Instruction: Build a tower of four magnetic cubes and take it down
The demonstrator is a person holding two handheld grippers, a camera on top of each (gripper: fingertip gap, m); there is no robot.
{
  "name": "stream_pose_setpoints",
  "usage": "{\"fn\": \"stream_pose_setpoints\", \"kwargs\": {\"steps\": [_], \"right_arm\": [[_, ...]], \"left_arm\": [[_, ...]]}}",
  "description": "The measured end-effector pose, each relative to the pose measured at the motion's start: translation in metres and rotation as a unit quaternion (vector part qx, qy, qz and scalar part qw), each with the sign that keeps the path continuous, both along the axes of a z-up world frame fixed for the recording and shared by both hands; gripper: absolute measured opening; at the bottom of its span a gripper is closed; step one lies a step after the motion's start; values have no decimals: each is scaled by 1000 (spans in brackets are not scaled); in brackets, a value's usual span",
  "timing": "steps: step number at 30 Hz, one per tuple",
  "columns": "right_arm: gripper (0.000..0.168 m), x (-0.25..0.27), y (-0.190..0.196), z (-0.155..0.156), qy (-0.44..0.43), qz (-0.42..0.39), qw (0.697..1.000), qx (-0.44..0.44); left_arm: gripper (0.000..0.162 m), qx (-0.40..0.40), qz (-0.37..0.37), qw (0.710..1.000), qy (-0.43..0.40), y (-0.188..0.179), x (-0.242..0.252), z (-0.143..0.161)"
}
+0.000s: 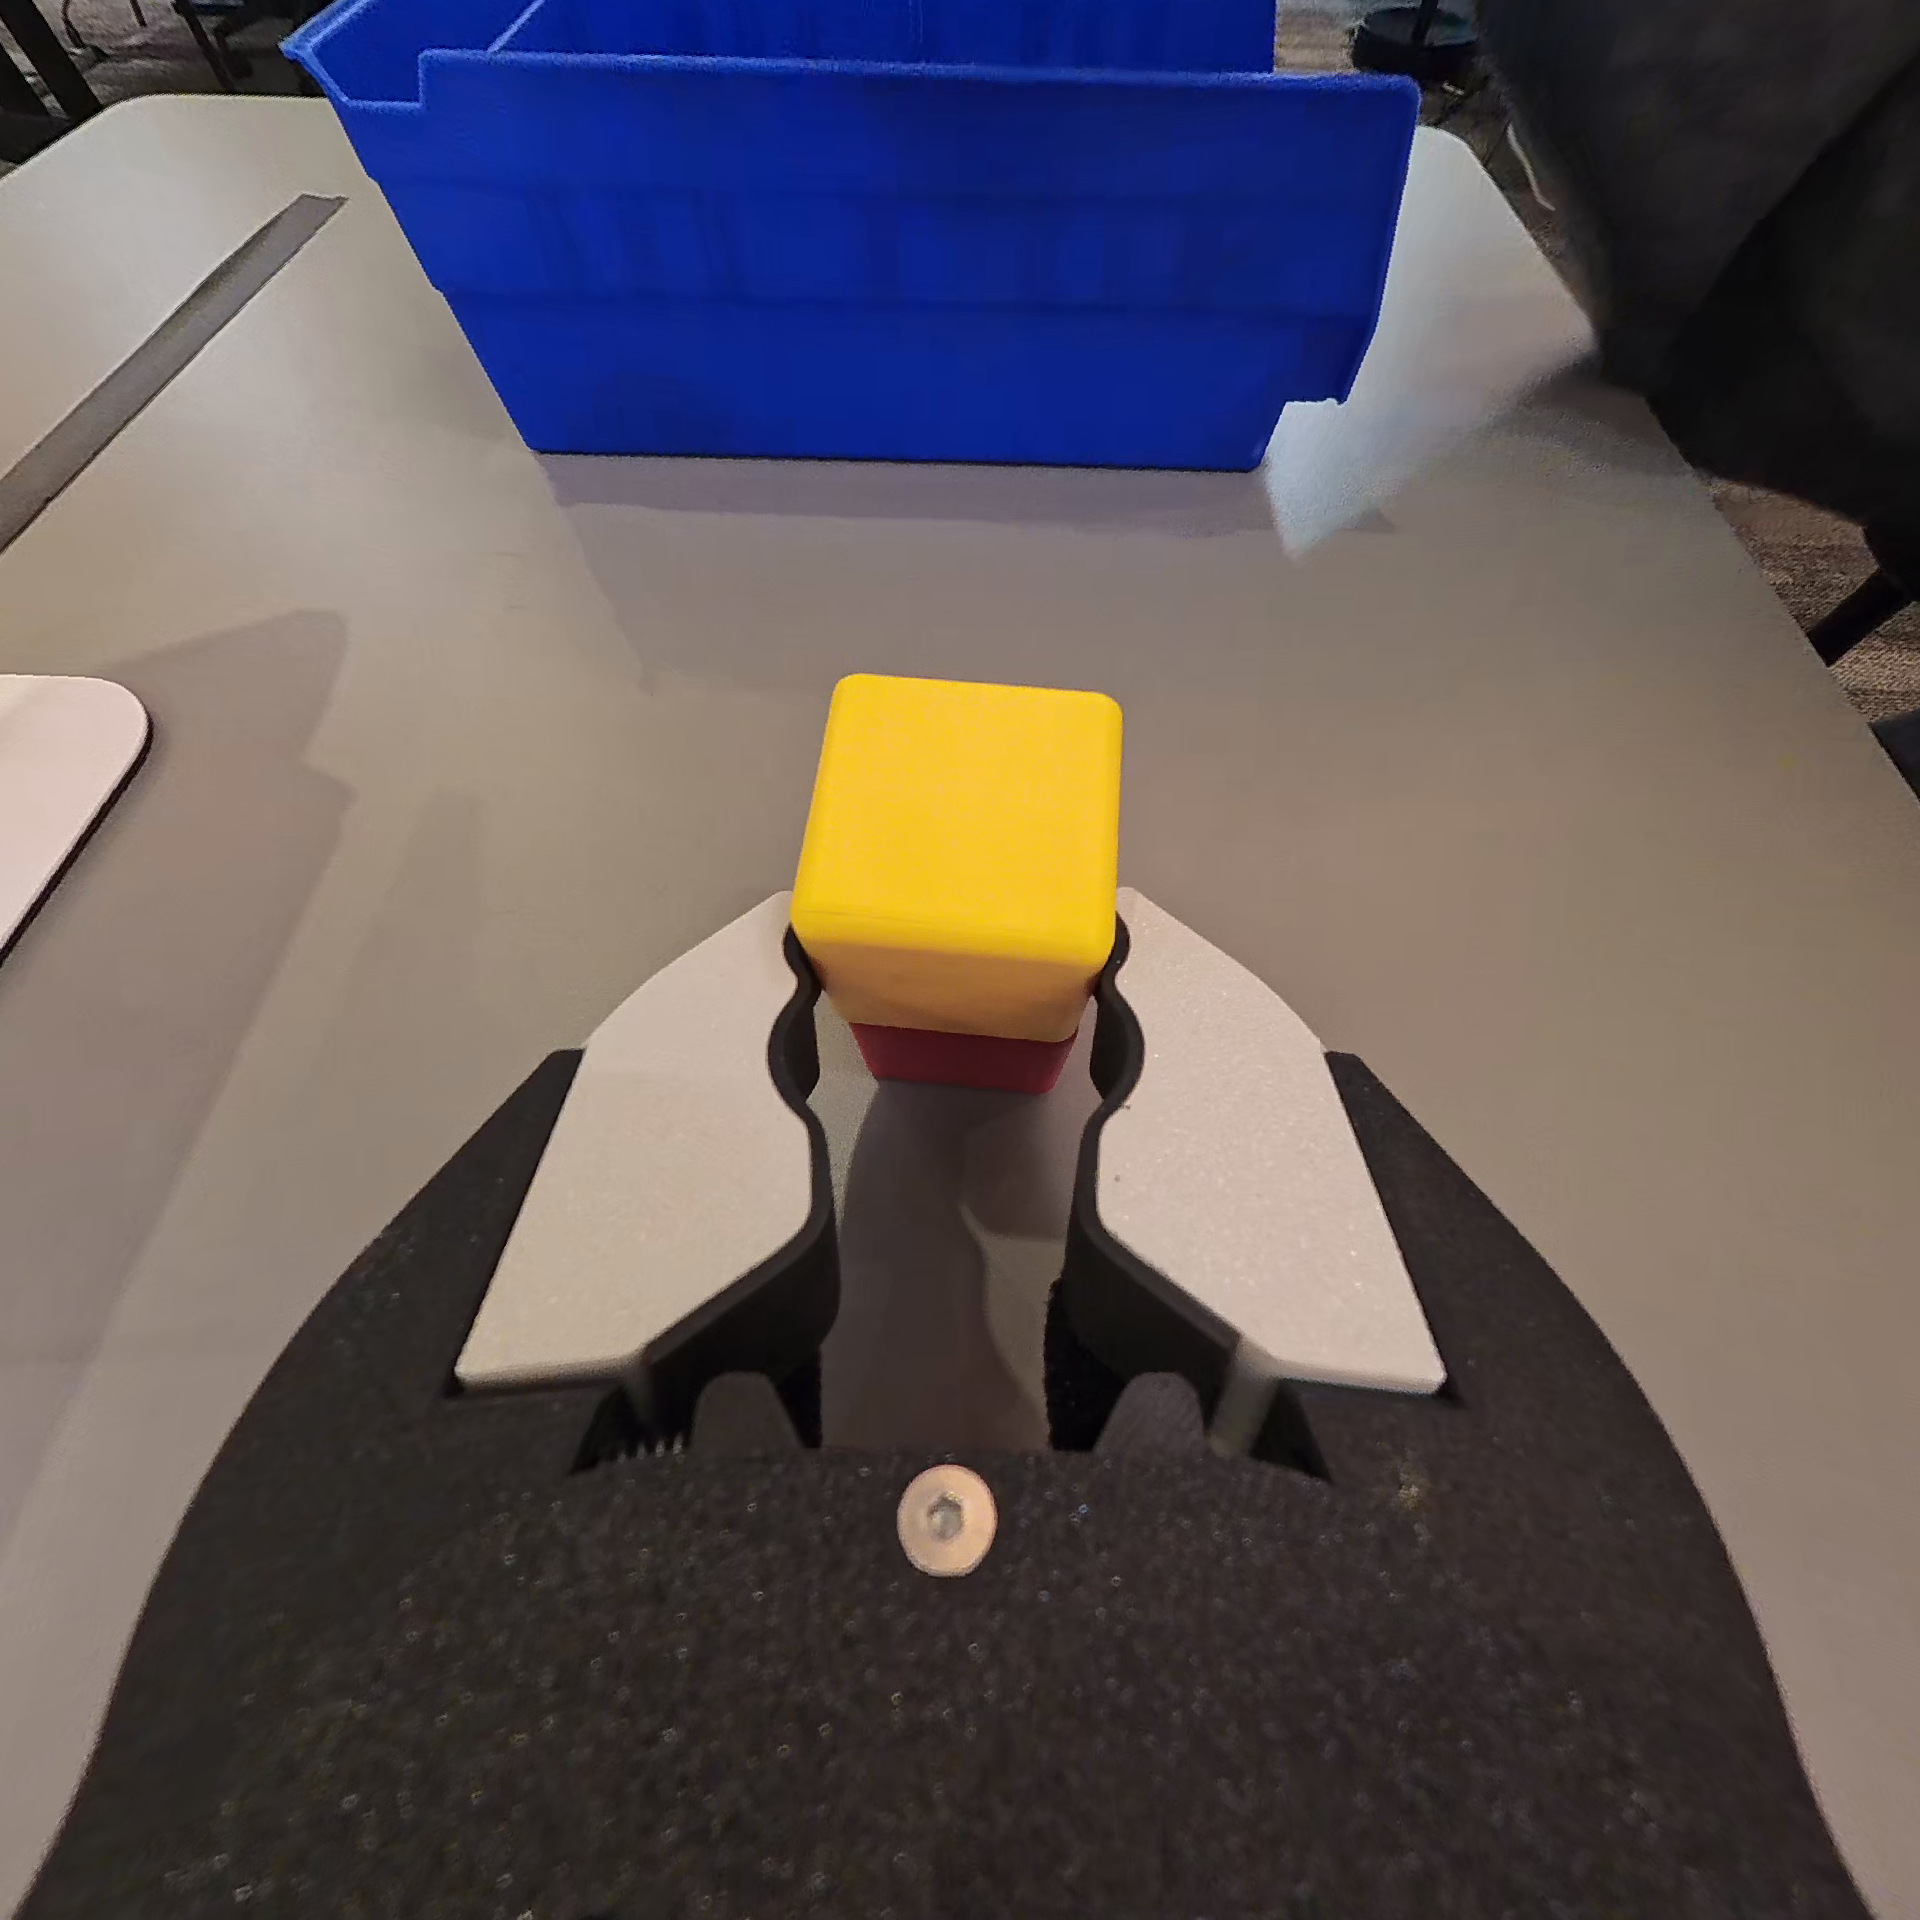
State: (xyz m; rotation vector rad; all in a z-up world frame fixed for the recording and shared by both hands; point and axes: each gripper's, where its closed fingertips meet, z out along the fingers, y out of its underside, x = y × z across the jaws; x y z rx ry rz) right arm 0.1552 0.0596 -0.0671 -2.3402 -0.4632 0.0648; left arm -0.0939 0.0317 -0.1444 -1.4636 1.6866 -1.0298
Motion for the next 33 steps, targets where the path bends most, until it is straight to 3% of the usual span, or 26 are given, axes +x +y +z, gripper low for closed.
{"fn": "stream_pose_setpoints", "kwargs": {"steps": [4, 8, 11, 16, 21, 33], "right_arm": [[60, -64, -62, 51, 155, 16, 977, 146], [62, -154, -132, 21, 253, 103, 951, 142], [60, -204, -161, -12, 319, 155, 931, 87], [59, -234, -177, -44, 336, 153, 927, 70], [60, -235, -179, -34, 313, 171, 930, 83], [59, -237, -175, -43, 331, 176, 925, 61]], "left_arm": [[50, 1, -1, 1000, 0, -1, 0, 0], [50, 15, 2, 1000, -1, -1, 0, 0], [53, 29, 6, 1000, -6, -1, -1, 1], [62, 17, 14, 1000, -13, -1, -7, 5], [69, 18, 29, 999, 40, 6, -15, -12], [65, 31, 28, 990, 137, 6, -11, -42]]}}
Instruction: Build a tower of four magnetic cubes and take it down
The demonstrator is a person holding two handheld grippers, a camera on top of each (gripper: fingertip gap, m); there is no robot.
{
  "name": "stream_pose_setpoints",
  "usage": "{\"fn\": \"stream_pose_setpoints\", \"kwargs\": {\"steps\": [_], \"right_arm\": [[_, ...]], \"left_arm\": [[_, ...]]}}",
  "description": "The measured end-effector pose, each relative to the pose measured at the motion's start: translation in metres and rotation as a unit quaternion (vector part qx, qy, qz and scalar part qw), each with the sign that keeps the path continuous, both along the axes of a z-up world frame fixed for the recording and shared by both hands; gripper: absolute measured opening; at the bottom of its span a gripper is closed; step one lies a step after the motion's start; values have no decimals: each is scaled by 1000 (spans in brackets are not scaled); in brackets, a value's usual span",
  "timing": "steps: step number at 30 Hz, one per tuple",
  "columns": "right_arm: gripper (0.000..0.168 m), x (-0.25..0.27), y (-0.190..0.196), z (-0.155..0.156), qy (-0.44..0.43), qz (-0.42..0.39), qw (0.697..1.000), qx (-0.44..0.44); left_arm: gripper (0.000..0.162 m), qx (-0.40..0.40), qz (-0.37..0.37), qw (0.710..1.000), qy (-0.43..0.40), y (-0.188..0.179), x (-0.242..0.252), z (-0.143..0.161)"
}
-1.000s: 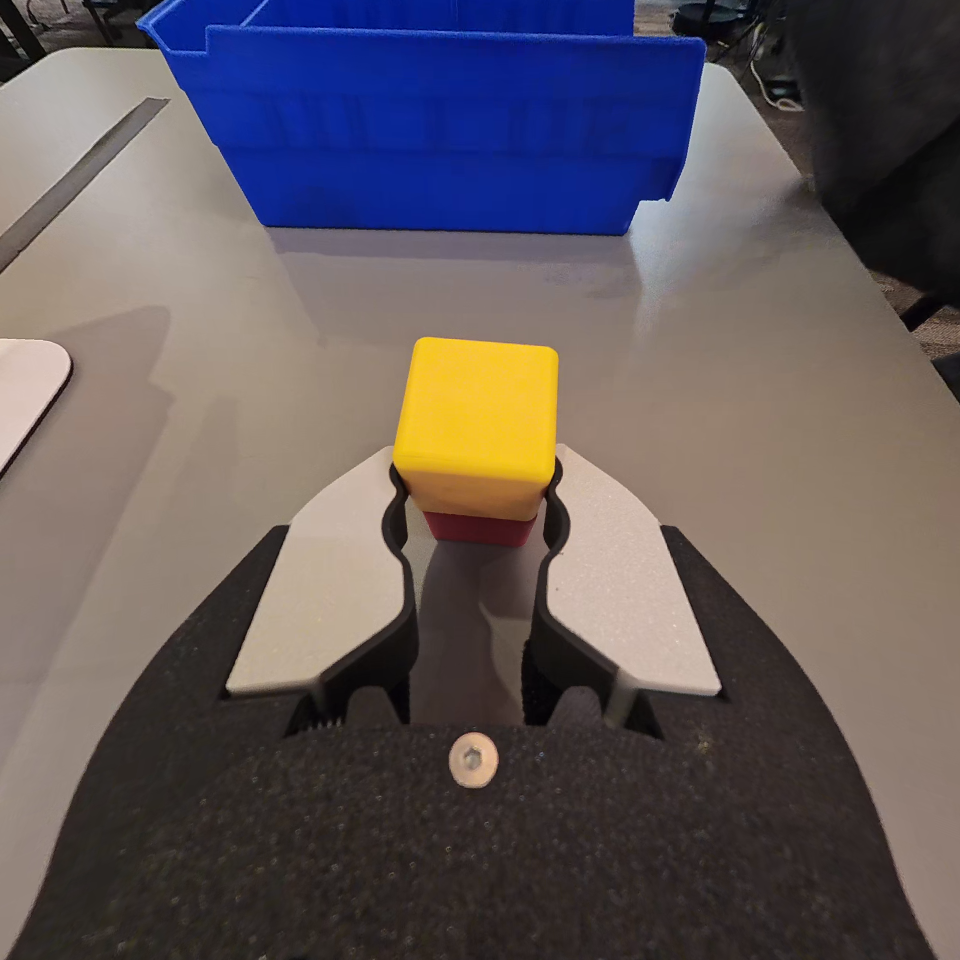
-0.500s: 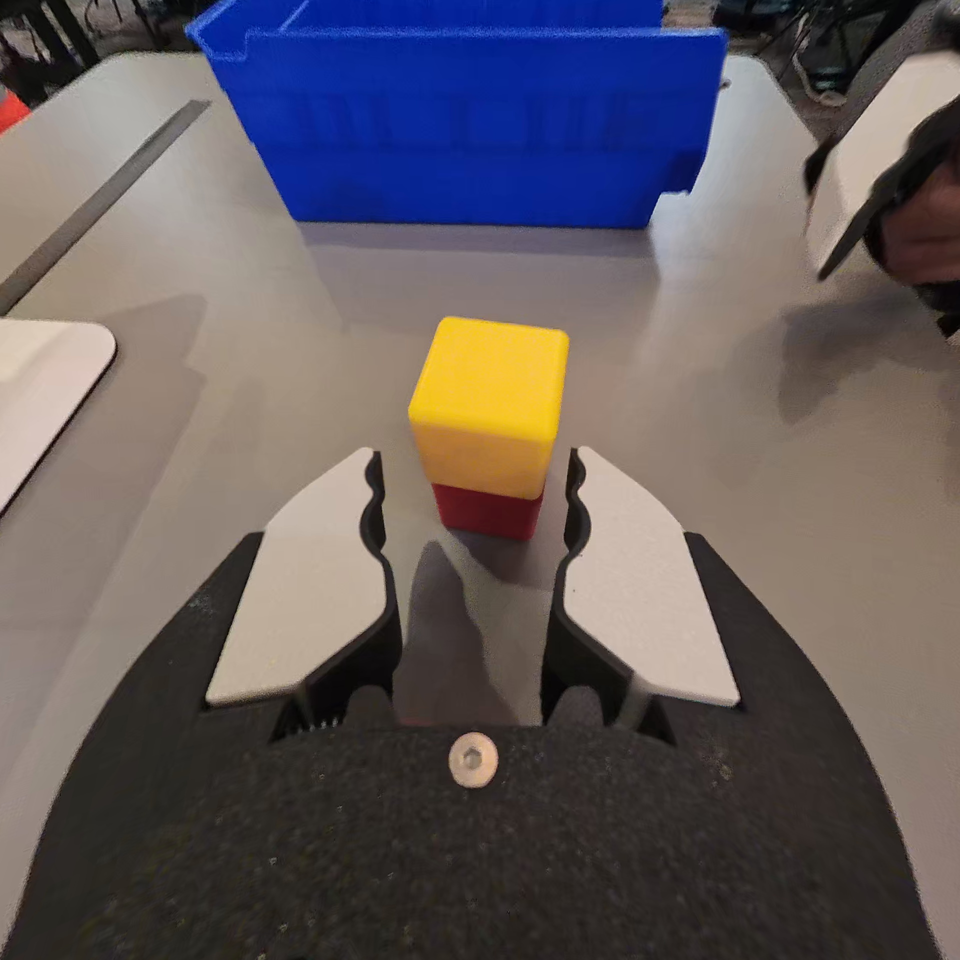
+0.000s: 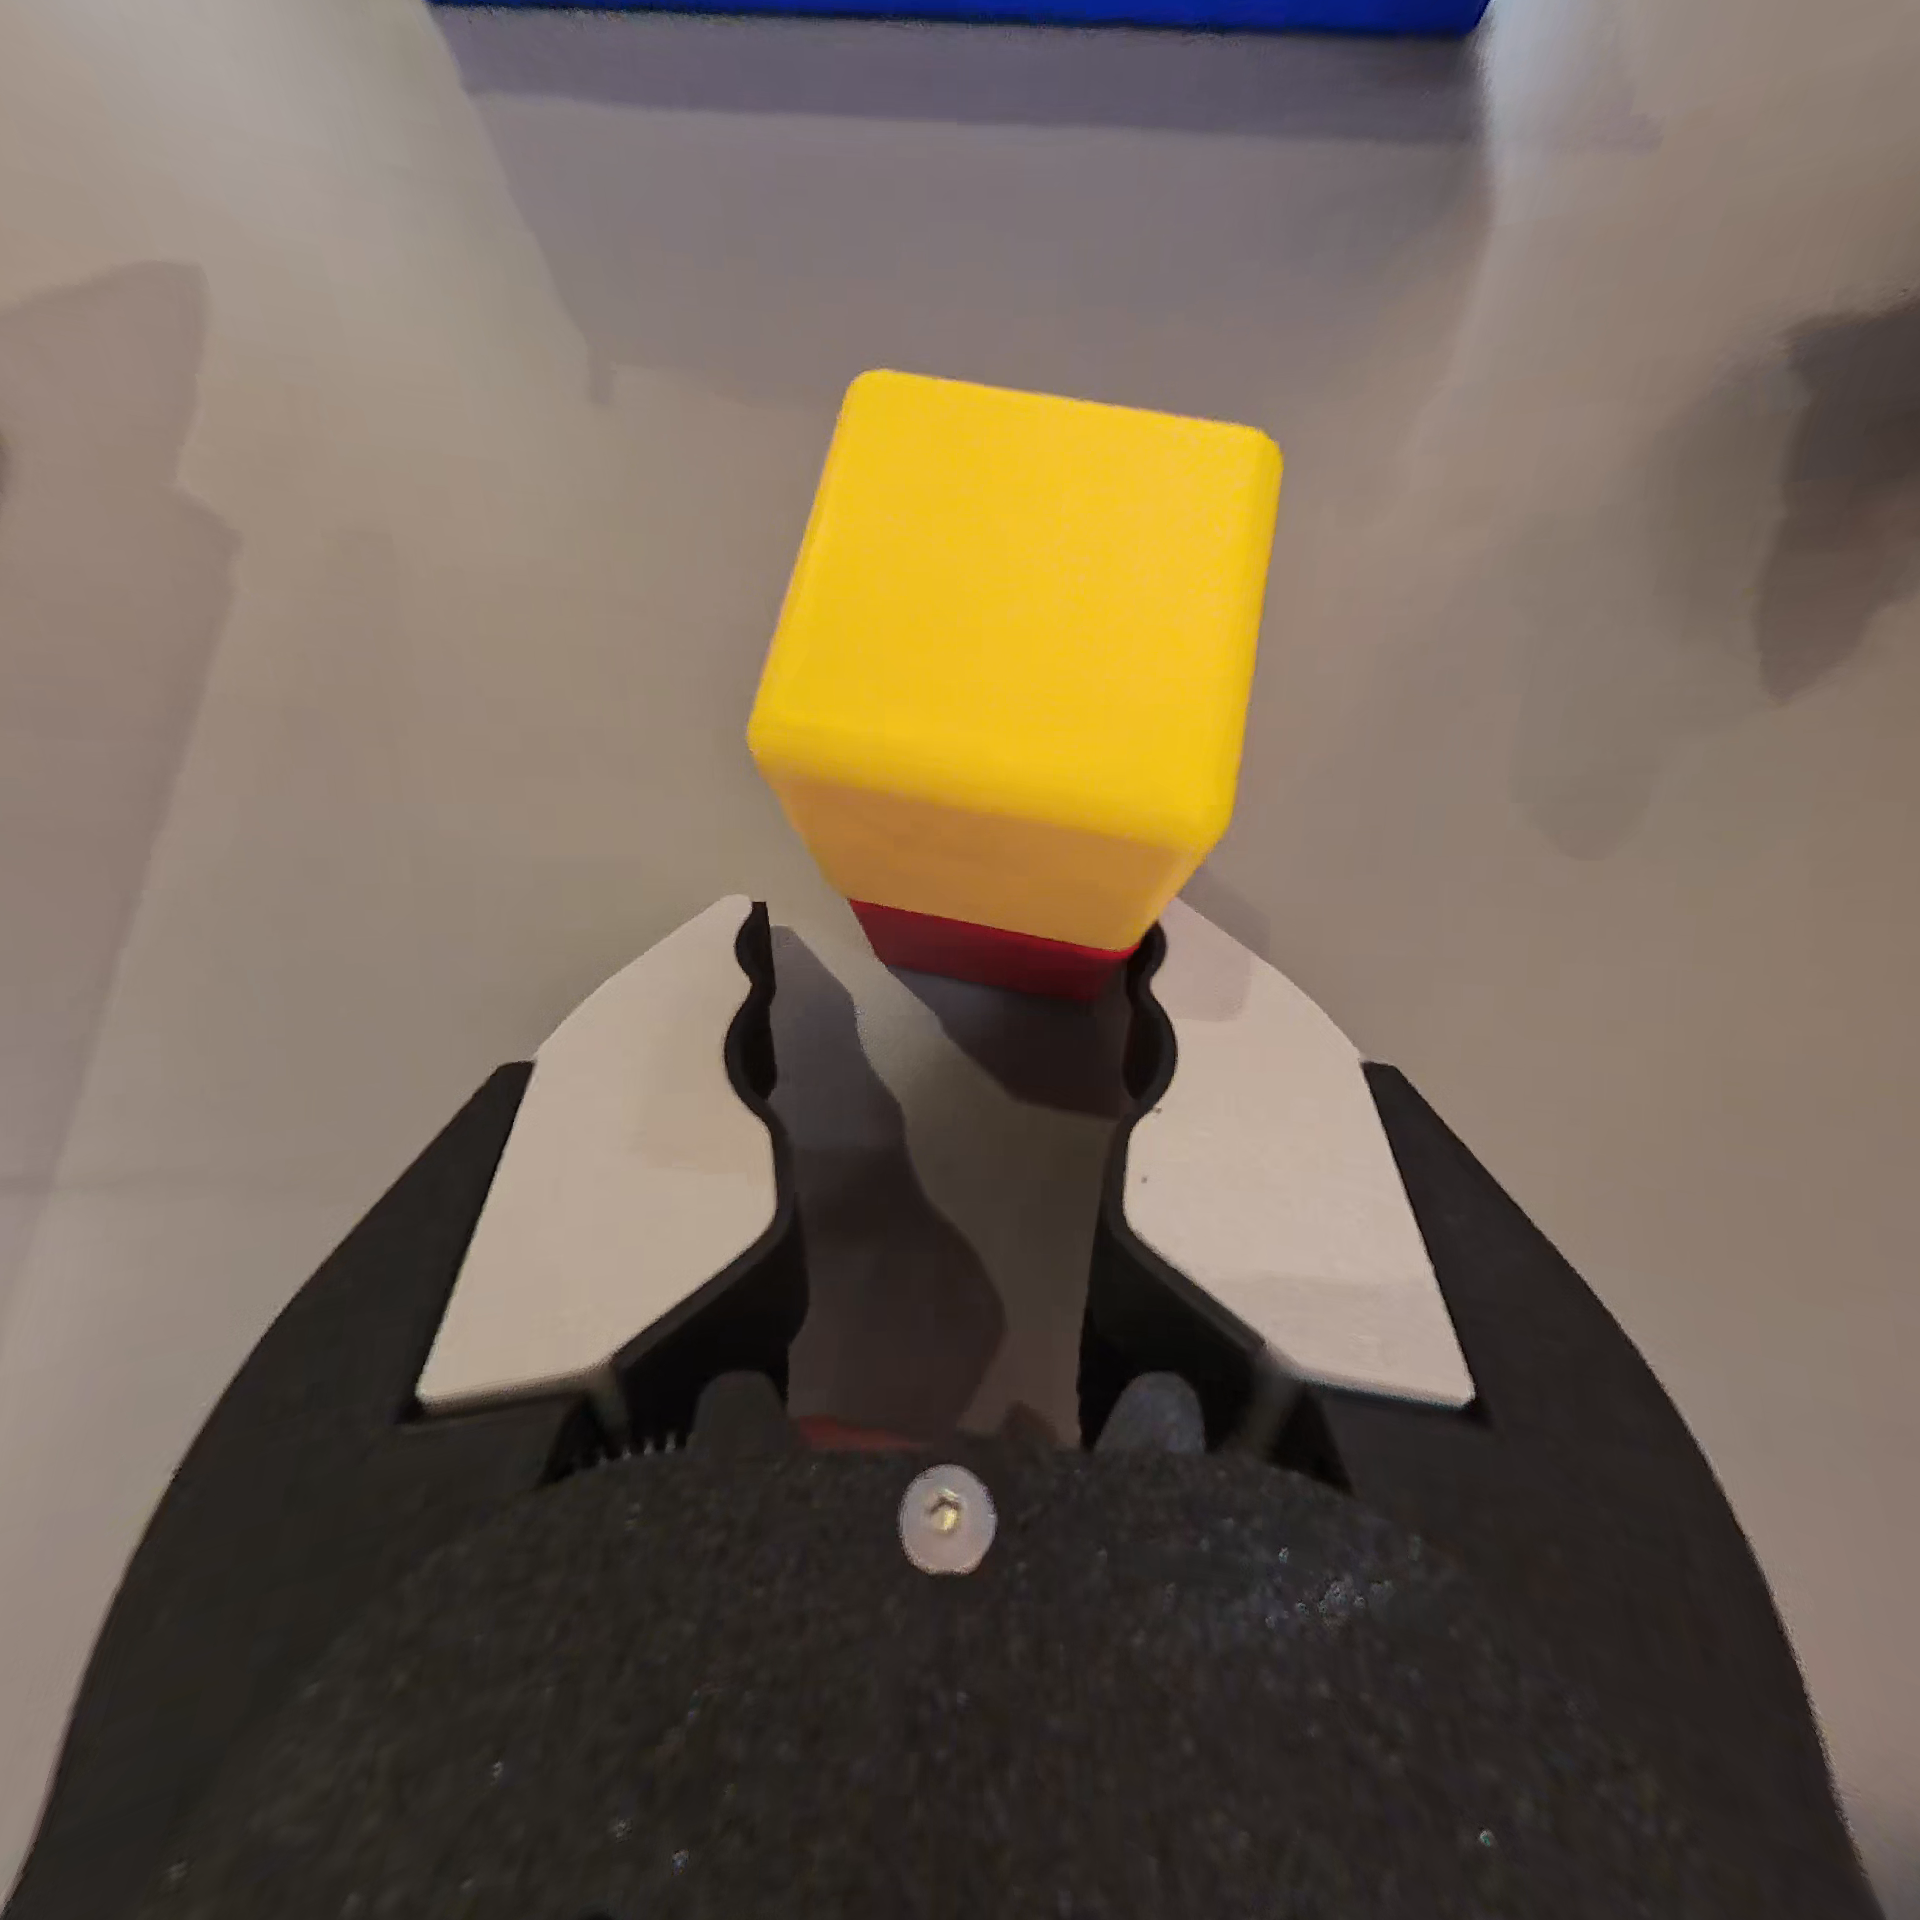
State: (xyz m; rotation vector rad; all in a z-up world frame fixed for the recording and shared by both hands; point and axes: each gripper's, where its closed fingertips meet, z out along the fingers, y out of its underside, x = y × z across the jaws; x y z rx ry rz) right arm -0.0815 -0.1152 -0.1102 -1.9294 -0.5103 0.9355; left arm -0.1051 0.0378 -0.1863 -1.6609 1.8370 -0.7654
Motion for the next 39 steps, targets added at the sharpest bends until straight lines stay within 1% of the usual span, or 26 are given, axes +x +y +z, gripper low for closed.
{"fn": "stream_pose_setpoints", "kwargs": {"steps": [1, 3, 6, 11, 15, 17, 18, 20, 23, 25, 26, 33, 39], "right_arm": [[59, 0, 1, -2, -1, 0, 1000, -2], [59, 1, 6, -5, -4, -5, 1000, -3], [59, 8, 23, -7, -21, -22, 999, 11], [61, 17, 69, -1, -56, -49, 994, 80], [68, 4, 105, -7, -90, -31, 987, 132], [71, -2, 121, -6, -97, -16, 985, 142], [71, -7, 126, -5, -96, -2, 985, 144], [71, -14, 135, -12, -105, 25, 986, 128], [67, -22, 142, -17, -110, 53, 986, 116], [55, -25, 144, -16, -108, 61, 985, 119], [52, -25, 146, -16, -107, 62, 985, 117], [51, -24, 148, -11, -96, 61, 986, 123], [51, -24, 150, 1, -73, 51, 987, 136]], "left_arm": [[63, -3, -2, 1000, 2, 0, 1, 0], [49, -2, -8, 1000, 1, -2, 3, 0], [49, -3, -22, 1000, 1, -5, 5, 0], [48, -1, -40, 999, 1, -10, 4, 0], [48, 1, -50, 999, 1, -14, 2, 0], [48, 1, -49, 999, 1, -14, 1, 0], [48, 1, -49, 999, 1, -14, 1, 0], [48, 1, -49, 999, 1, -14, 1, 0], [48, -1, -48, 999, 1, -13, 1, 0], [48, -4, -47, 999, 1, -13, 1, 0], [48, -5, -47, 999, 1, -13, 1, 0], [48, -14, -42, 999, -17, -12, 1, 6], [48, -28, -40, 997, -52, -11, 2, 17]]}}
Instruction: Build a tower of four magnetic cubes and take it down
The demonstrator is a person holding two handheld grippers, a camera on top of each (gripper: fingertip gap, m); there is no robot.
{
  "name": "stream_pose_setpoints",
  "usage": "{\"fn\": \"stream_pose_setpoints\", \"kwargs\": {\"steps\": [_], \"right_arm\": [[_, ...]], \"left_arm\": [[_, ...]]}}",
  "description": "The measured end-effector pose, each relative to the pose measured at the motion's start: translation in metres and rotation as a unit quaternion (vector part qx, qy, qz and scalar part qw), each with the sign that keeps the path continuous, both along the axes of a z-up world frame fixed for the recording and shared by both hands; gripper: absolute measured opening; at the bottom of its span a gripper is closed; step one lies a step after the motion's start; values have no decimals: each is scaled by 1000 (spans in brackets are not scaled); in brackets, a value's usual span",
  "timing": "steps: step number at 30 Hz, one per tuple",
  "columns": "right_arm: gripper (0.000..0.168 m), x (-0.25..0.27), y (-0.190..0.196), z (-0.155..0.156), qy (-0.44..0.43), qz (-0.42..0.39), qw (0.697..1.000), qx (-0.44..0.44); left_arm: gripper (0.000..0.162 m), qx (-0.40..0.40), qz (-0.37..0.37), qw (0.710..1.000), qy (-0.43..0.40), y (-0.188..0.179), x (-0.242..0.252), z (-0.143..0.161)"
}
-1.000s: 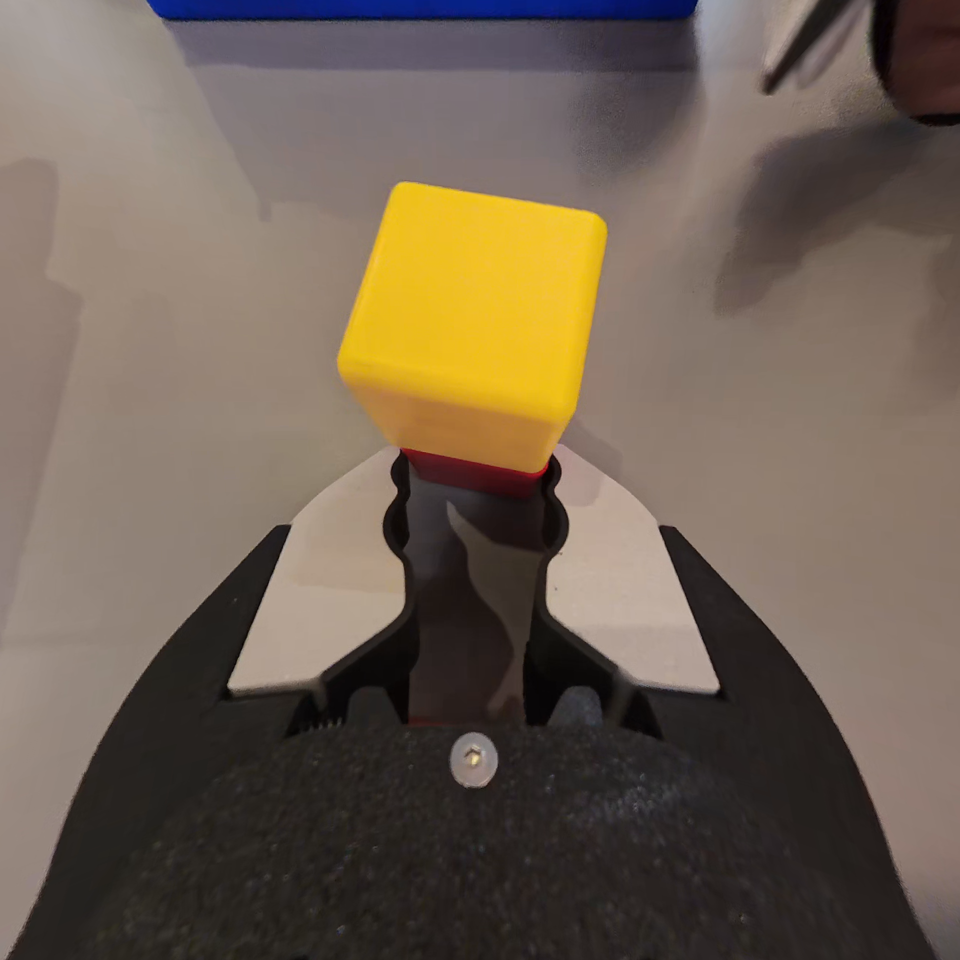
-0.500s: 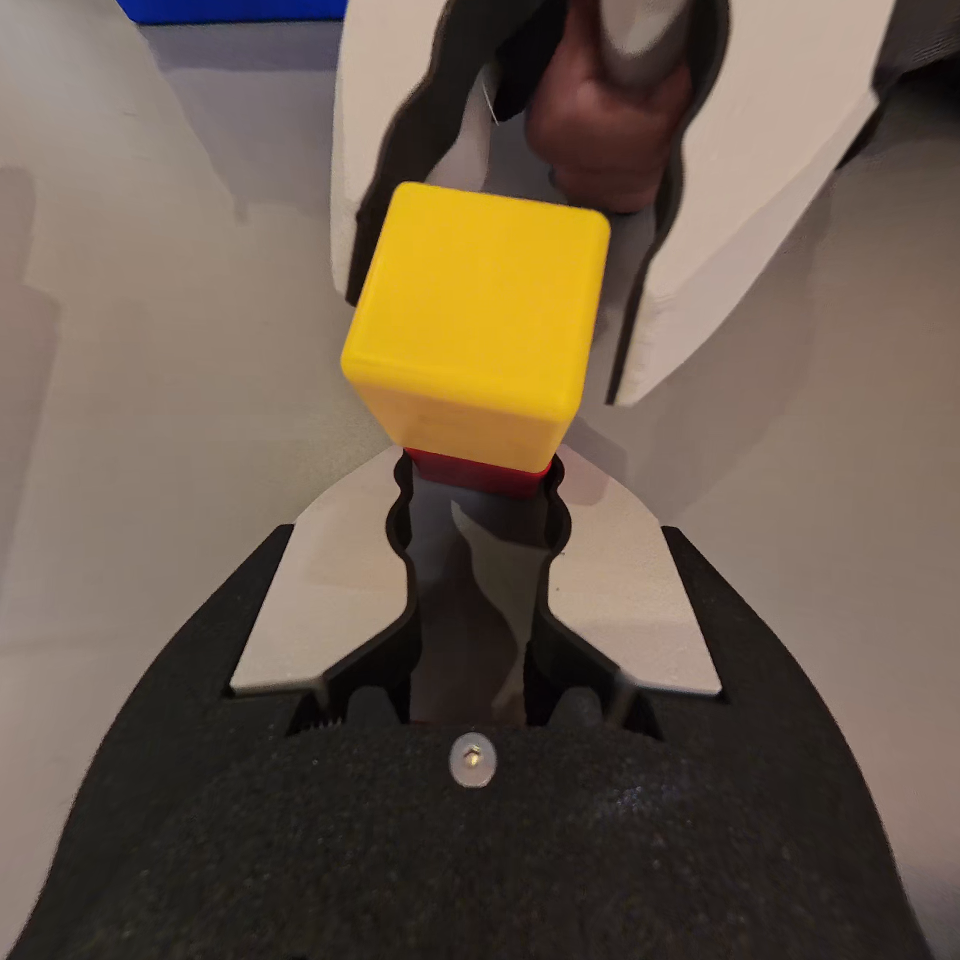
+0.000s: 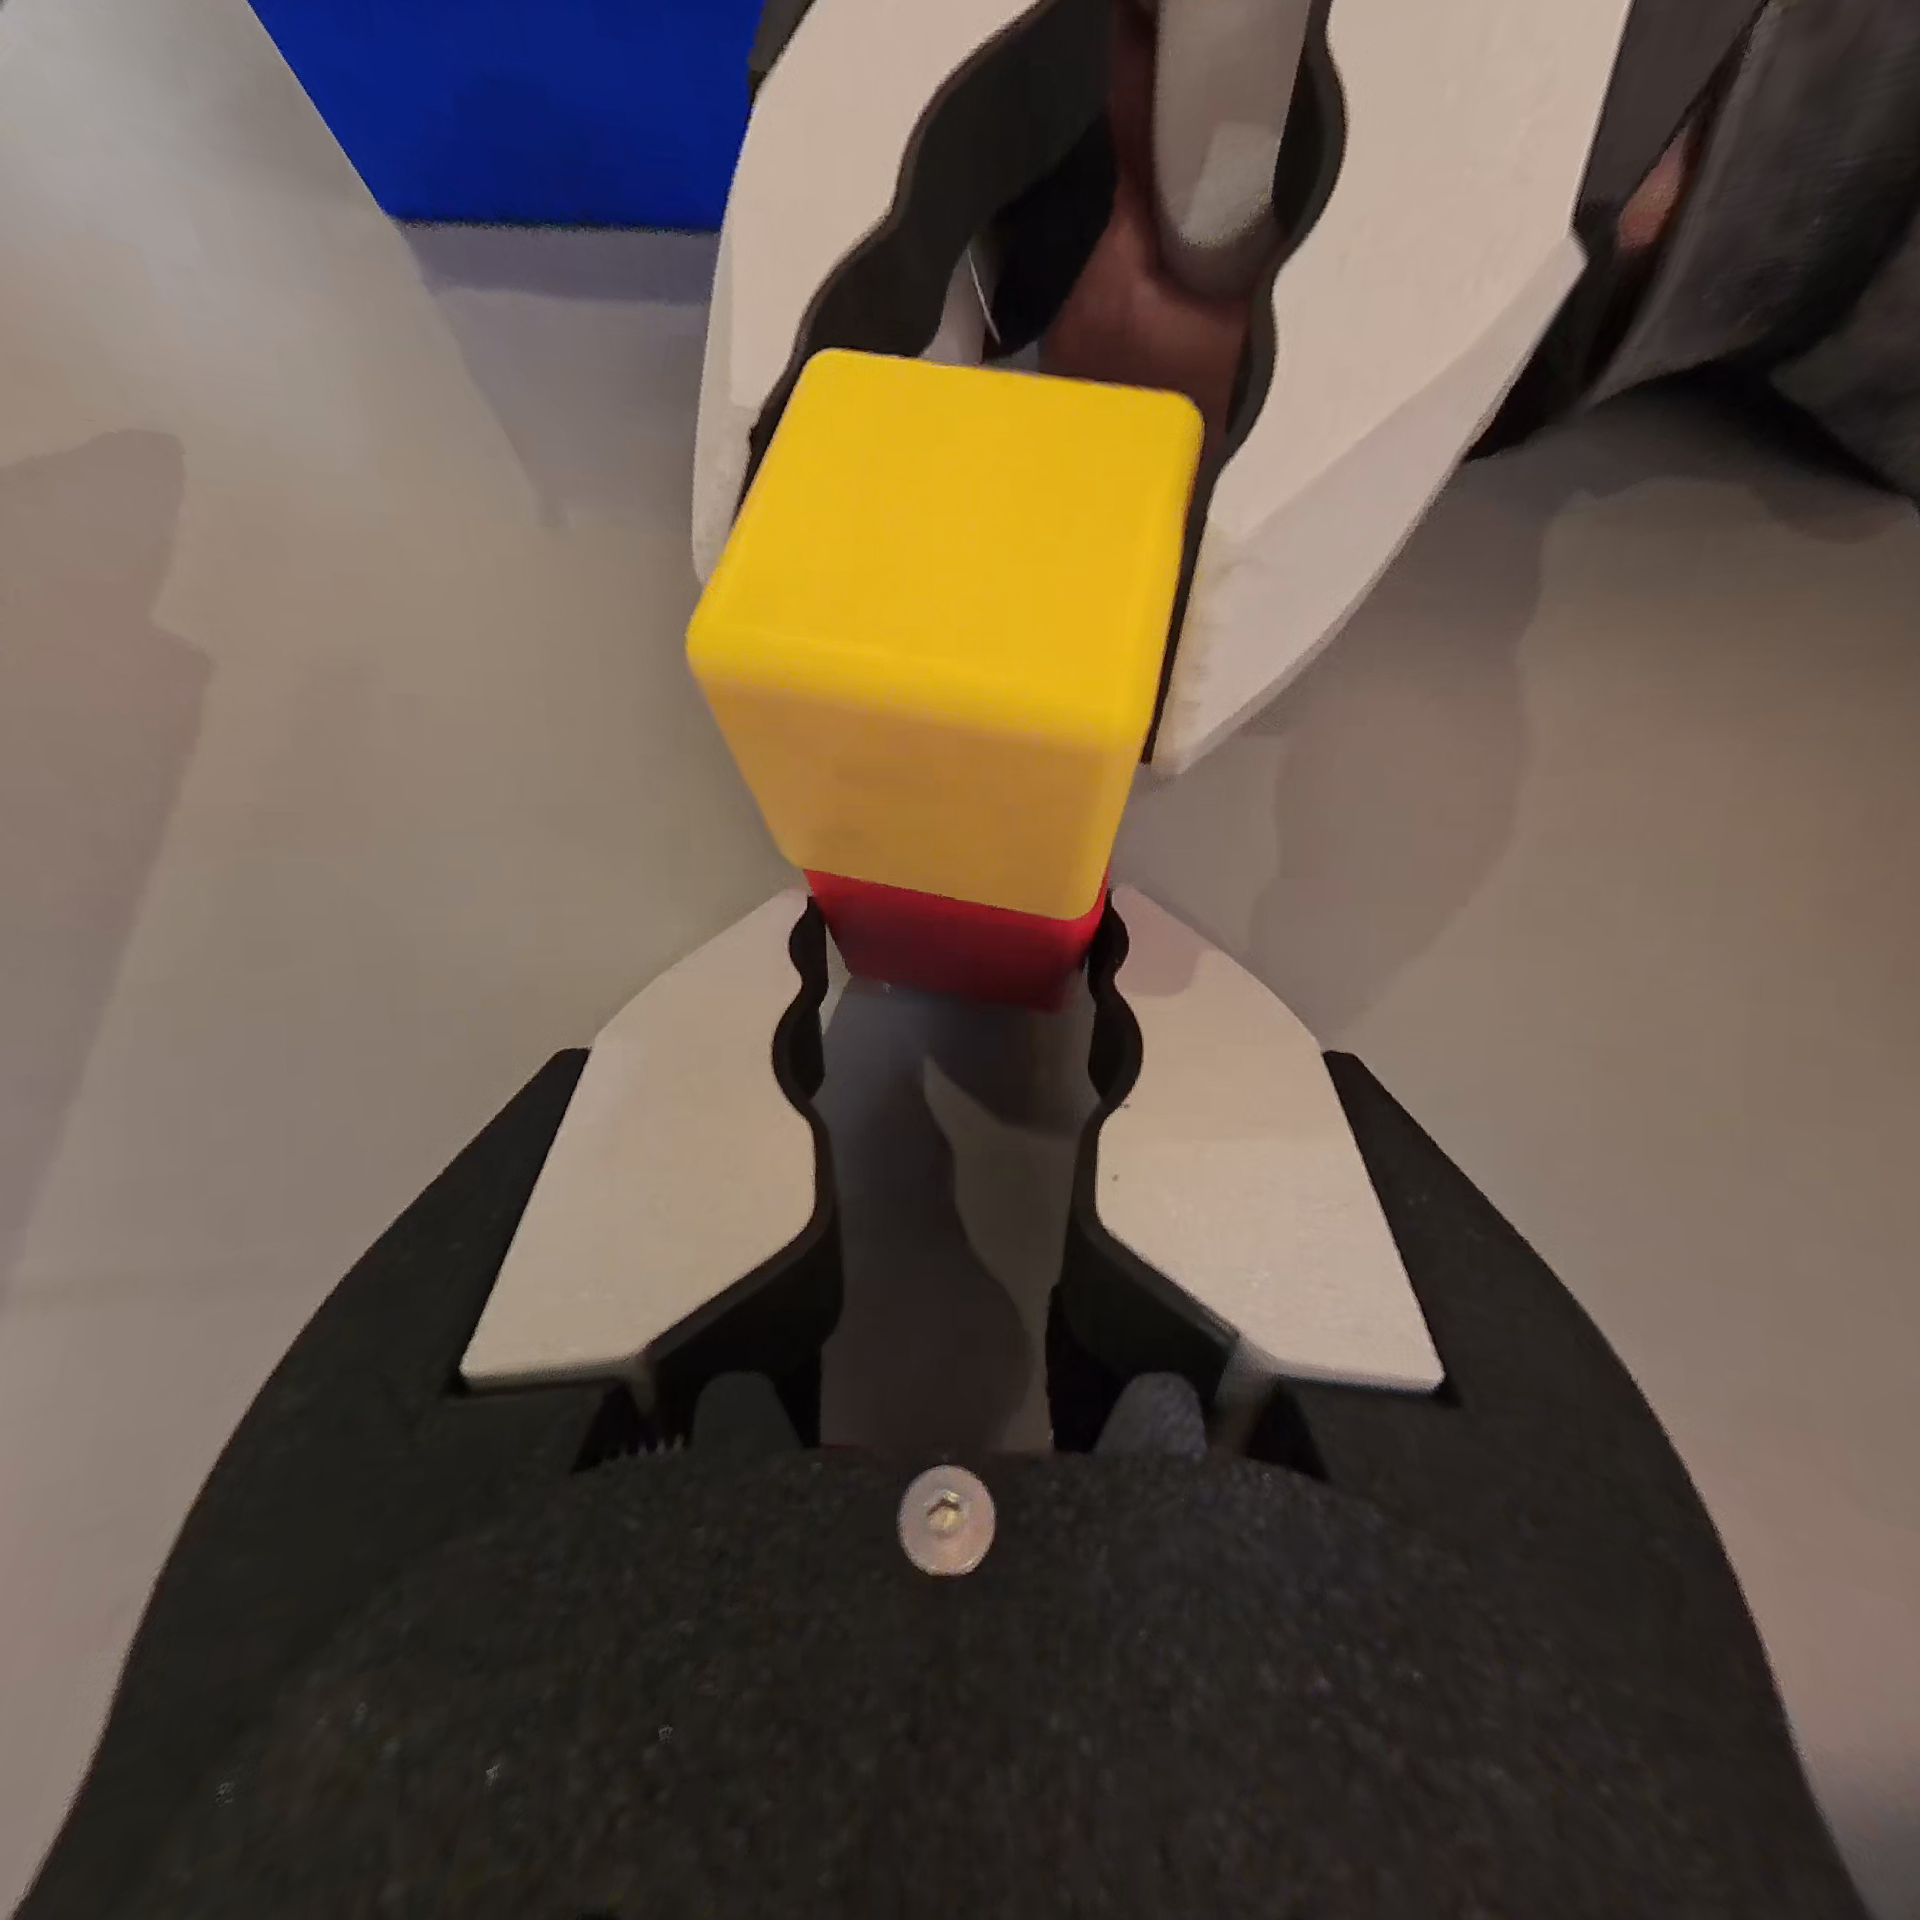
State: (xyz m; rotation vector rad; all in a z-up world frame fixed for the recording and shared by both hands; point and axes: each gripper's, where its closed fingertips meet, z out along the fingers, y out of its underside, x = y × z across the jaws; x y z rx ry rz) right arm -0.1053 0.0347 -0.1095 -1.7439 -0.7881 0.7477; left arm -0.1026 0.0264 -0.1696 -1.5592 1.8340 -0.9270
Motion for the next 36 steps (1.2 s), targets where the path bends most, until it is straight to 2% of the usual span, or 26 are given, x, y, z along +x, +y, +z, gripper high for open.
{"fn": "stream_pose_setpoints", "kwargs": {"steps": [8, 22, 26, 29, 32, 36], "right_arm": [[51, 9, 1, 26, 78, -5, 997, 9], [51, 8, 6, 45, 118, 3, 993, 14], [51, 24, 10, 71, 171, -14, 985, 26], [51, 36, 3, 97, 146, -37, 987, 50], [50, 50, -15, 140, 106, -78, 989, 74], [51, 114, -24, 181, -41, -200, 976, 78]], "left_arm": [[47, -30, 0, 995, -95, 0, 5, 31], [47, -57, -1, 988, -143, 0, 3, 46], [47, -62, -5, 988, -138, -1, 2, 45], [47, -74, -3, 984, -164, -1, 2, 54], [47, -69, 6, 984, -165, 3, 2, 54], [47, -67, 7, 985, -161, 3, 3, 52]]}}
